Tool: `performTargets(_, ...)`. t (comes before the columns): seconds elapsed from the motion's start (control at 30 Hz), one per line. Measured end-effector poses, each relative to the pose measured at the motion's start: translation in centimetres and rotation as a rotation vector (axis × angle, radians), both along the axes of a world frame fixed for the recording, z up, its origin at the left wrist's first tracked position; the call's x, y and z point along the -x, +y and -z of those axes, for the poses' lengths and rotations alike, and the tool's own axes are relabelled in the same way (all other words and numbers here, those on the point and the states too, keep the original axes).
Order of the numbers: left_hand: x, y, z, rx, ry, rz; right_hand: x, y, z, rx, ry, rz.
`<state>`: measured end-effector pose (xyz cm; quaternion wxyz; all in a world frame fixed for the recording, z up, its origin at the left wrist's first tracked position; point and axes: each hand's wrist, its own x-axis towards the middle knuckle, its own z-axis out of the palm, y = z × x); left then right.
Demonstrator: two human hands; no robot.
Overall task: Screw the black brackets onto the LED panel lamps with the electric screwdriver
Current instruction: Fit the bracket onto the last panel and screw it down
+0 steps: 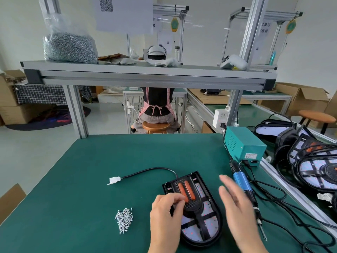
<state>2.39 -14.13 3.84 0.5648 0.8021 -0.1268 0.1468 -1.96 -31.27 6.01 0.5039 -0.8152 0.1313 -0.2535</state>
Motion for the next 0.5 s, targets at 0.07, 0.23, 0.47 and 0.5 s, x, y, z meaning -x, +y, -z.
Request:
performTargets(0.07, 0.0, -0.1, 0.0, -0.038, -0.081, 0.004, -0.4, -2.6, -0.9, 0.239, 0.079, 0.234)
performTargets(0.23, -0.1, -0.2, 0.4, -0.066, -0.138, 0.001, -1.4, -7.5, -0.5, 0.499, 0.693, 0.266)
performTargets(0.47, -0.2, -0.2, 0.3, -0.049, -0.107, 0.019, -4.2, -8.6, -0.1, 0.599, 0.76, 0.313)
performTargets(0.5, -0.2, -0.2, 0.3, -0.049, -0.107, 0.02, -4.6, -8.6, -0.2, 0.602, 0.777, 0.319)
